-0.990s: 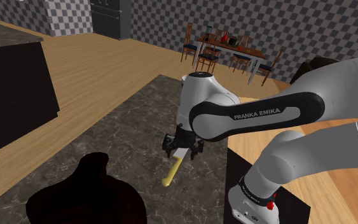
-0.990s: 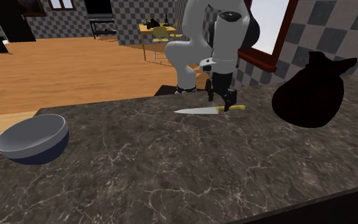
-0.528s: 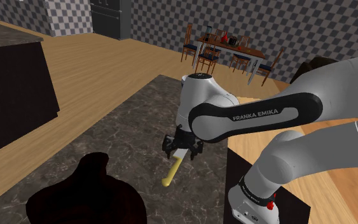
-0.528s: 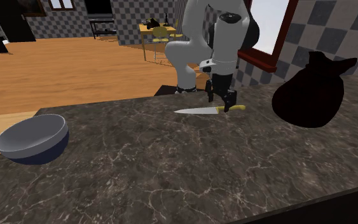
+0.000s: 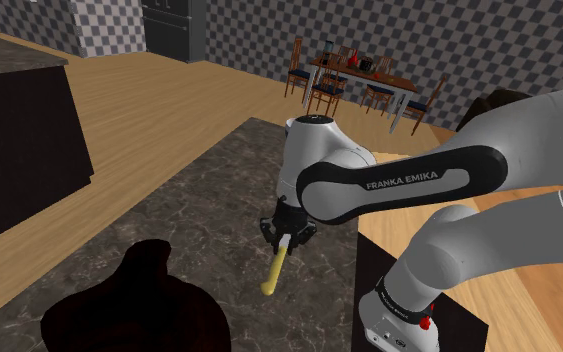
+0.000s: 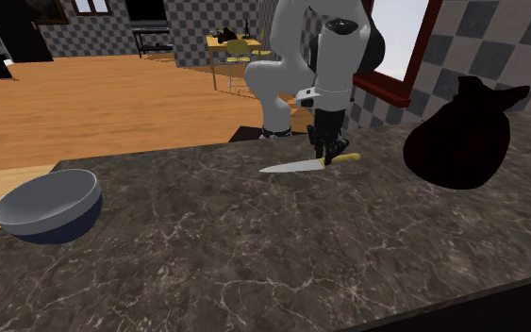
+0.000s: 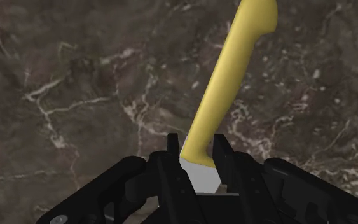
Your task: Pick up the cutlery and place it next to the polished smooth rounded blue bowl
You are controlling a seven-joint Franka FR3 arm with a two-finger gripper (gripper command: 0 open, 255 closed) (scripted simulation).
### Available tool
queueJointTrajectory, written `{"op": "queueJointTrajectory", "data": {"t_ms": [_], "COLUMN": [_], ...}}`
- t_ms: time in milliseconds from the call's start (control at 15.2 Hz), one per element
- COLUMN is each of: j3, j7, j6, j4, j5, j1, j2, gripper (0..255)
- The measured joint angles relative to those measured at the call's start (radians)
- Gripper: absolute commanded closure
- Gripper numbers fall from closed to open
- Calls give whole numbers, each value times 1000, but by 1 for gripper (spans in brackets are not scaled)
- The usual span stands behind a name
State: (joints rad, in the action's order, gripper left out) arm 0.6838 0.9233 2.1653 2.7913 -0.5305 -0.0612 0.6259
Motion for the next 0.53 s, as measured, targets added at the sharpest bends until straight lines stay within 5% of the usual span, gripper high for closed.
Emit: {"op": "queueJointTrajectory", "data": {"t_ms": [528], "j3": [-29], "j7": [2], "j6": [-69], "j4": [-30], "j5": [20], "j1": [0], "j2": [40], "gripper": [255]}}
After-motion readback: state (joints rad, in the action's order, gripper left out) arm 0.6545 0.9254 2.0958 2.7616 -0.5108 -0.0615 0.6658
